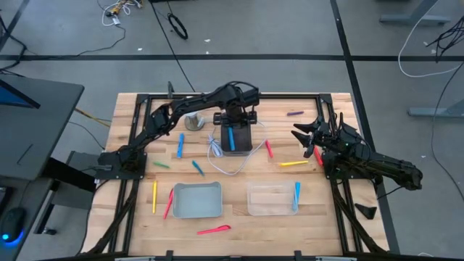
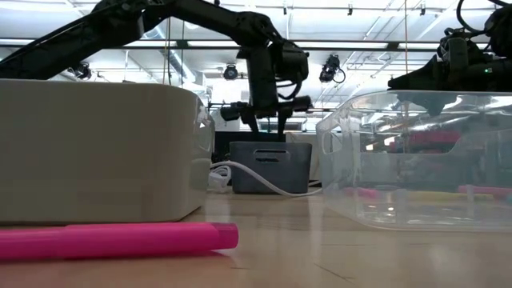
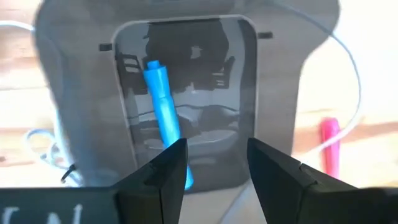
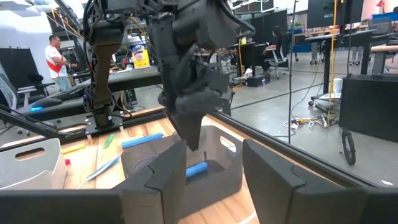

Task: Pick & Place Markers
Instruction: Put the top blue highlighter pen into the black bin

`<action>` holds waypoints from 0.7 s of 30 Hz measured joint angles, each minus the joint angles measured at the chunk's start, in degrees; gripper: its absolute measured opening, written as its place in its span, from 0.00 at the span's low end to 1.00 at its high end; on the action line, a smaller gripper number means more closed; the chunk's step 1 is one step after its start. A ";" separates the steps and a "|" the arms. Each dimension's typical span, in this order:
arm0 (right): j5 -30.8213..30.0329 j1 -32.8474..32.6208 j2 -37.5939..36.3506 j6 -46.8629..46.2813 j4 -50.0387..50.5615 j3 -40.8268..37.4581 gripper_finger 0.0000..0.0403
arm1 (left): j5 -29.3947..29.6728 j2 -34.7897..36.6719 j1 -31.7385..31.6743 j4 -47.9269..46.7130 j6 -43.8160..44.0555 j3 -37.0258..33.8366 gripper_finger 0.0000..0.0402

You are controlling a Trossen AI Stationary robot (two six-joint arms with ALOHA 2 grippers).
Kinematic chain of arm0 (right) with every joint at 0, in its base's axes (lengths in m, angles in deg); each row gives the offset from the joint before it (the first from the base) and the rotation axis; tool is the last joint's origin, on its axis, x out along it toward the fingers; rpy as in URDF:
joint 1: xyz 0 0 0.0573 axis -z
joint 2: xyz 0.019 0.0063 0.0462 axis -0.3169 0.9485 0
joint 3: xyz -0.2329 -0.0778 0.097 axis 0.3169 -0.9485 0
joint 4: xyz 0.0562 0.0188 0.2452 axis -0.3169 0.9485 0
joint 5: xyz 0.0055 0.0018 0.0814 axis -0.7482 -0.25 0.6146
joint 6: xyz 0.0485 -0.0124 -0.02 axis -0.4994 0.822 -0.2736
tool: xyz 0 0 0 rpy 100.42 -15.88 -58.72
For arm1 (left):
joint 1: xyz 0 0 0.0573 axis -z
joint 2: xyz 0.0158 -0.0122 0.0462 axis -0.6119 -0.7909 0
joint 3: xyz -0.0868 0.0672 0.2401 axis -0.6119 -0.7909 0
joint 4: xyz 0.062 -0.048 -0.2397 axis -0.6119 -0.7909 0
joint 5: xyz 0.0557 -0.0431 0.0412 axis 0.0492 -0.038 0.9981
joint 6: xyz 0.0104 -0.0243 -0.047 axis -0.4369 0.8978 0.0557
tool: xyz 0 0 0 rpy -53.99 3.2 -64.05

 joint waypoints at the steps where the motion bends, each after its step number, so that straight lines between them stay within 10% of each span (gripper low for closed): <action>1: -0.02 0.00 0.00 0.00 0.00 0.00 0.40 | -0.01 0.01 0.19 -1.27 -0.21 0.91 0.43; 21: 0.00 -0.02 0.01 0.00 0.00 -0.01 0.40 | 4.43 1.14 1.47 -12.07 0.16 3.81 0.43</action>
